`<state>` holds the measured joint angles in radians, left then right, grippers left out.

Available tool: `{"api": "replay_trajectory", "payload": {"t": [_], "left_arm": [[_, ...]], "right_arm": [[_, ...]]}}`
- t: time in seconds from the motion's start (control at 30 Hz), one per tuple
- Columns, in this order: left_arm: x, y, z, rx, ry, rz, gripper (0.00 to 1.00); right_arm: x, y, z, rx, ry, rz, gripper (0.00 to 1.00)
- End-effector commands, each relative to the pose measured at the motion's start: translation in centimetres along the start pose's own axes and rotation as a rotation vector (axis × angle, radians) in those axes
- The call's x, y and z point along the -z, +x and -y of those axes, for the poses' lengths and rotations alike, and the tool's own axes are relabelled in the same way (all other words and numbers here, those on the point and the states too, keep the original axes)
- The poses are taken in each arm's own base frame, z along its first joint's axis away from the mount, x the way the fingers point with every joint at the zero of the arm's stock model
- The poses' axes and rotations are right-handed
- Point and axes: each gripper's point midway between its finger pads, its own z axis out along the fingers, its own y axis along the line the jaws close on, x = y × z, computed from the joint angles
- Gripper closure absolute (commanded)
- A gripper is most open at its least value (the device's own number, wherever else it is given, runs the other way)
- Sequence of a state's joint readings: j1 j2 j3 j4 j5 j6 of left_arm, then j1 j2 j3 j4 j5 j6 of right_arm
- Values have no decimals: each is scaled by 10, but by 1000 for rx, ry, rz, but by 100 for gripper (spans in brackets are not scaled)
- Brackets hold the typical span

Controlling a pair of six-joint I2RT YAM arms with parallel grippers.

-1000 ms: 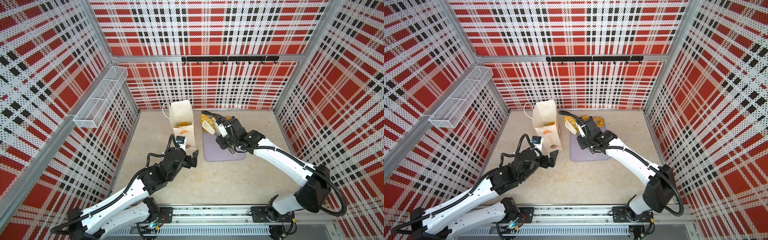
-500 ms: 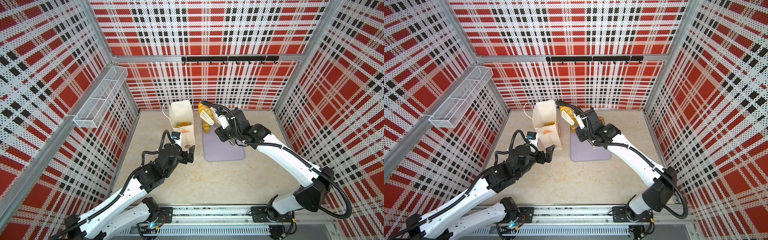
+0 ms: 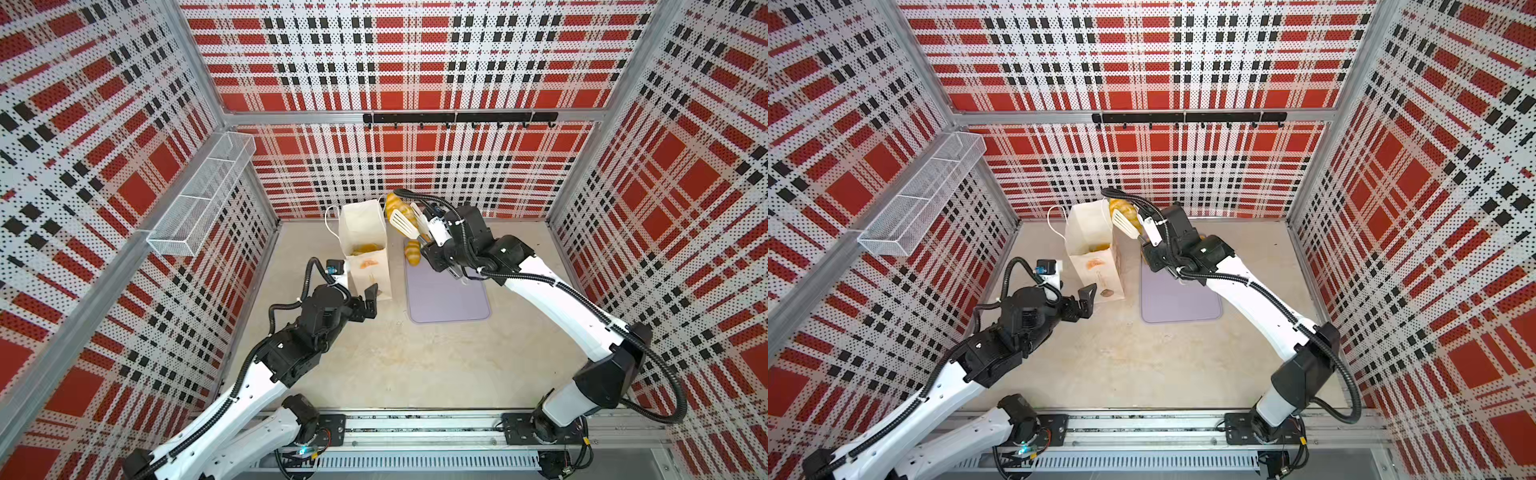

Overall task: Place the fake bread into the paper bag
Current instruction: 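Carry the croissant in the tongs over the paper bag with the right gripper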

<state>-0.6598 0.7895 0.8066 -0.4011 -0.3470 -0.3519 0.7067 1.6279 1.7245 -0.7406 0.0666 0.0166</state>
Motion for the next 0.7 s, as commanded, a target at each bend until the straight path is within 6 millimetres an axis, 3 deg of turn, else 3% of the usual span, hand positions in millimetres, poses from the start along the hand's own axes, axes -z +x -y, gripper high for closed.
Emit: {"api": "replay_trajectory", "payload": {"t": [0.0,0.37,0.67], "left_arm": [[2,5,-8,28,-11,-9,1],[5,-3,-21,61,-25,14,1],[3,1,-29,85,-41,8,1]], "right_arm": [[9,-40,-10,18,-40,124,54],[6,-73,-39,58,-105,188,53],[-2,-88,-61,77,-141,210,53]]}}
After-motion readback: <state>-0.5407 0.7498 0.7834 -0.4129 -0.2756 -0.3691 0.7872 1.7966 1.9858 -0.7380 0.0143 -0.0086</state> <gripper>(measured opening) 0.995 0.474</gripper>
